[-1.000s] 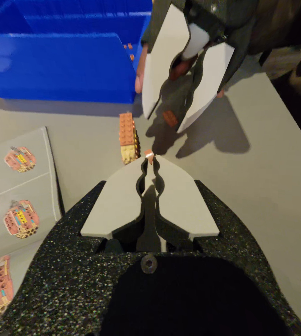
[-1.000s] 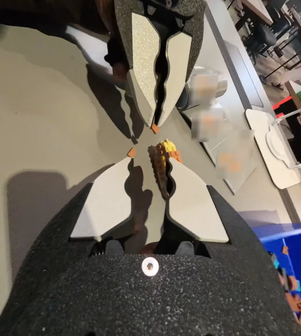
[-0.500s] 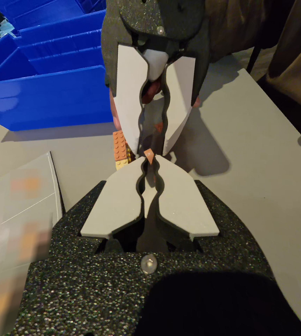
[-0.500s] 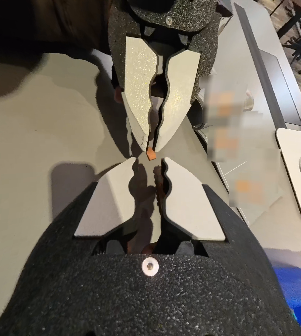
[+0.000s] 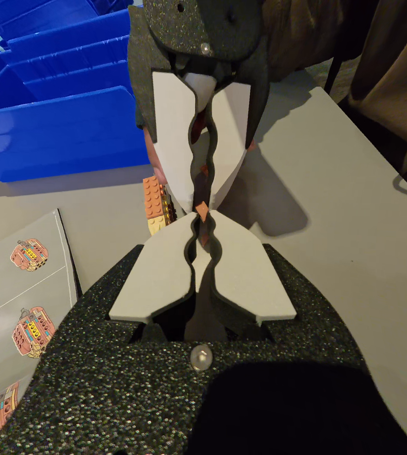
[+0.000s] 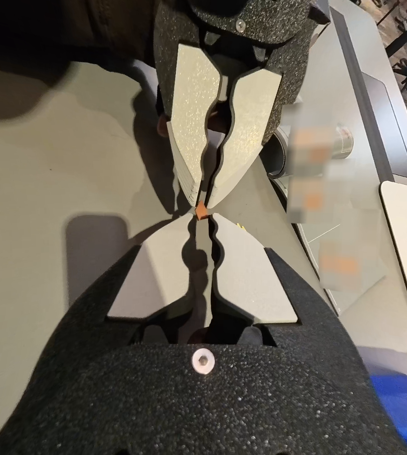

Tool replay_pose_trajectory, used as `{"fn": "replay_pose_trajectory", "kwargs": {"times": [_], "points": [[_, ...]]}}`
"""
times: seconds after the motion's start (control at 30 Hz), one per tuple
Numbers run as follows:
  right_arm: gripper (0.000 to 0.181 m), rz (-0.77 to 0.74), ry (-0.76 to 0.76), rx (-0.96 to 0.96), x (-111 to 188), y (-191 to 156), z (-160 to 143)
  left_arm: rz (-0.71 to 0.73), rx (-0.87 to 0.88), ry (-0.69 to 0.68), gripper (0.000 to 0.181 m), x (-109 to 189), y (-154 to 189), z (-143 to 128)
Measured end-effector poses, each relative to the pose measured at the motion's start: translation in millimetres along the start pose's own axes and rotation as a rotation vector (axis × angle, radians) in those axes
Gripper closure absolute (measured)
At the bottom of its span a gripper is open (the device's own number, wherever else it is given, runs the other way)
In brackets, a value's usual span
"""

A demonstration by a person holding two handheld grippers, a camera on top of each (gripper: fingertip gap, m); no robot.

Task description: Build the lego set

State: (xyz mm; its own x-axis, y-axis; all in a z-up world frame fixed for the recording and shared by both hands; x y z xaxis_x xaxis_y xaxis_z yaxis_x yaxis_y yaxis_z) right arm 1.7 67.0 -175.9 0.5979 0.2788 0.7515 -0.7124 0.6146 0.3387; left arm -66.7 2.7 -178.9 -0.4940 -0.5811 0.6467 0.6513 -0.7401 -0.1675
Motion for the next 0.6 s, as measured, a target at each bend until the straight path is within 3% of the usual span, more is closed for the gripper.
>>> {"fn": "replay_pose_trajectory", "kwargs": {"times": [0.6], "points": [[0.173, -0.030, 0.011, -0.065, 0.7, -0.1, -2.5, 0.019, 0.045, 0.007, 0.171, -0.7, -4.2, -1.0]]}}
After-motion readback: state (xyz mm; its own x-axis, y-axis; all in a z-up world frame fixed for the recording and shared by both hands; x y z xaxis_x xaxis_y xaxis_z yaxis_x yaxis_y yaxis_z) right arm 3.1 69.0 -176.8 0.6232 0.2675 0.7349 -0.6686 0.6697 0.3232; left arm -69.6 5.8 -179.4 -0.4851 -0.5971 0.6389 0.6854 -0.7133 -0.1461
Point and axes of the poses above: each gripper's, where its closed fingertips meet, x back along the fingers, z out of its top, y = z × x across the jaws, the point moved 6 cm from there along x, back along the fingers, and after that the axes turned 12 degrees about -y, right-handed, at the moved point
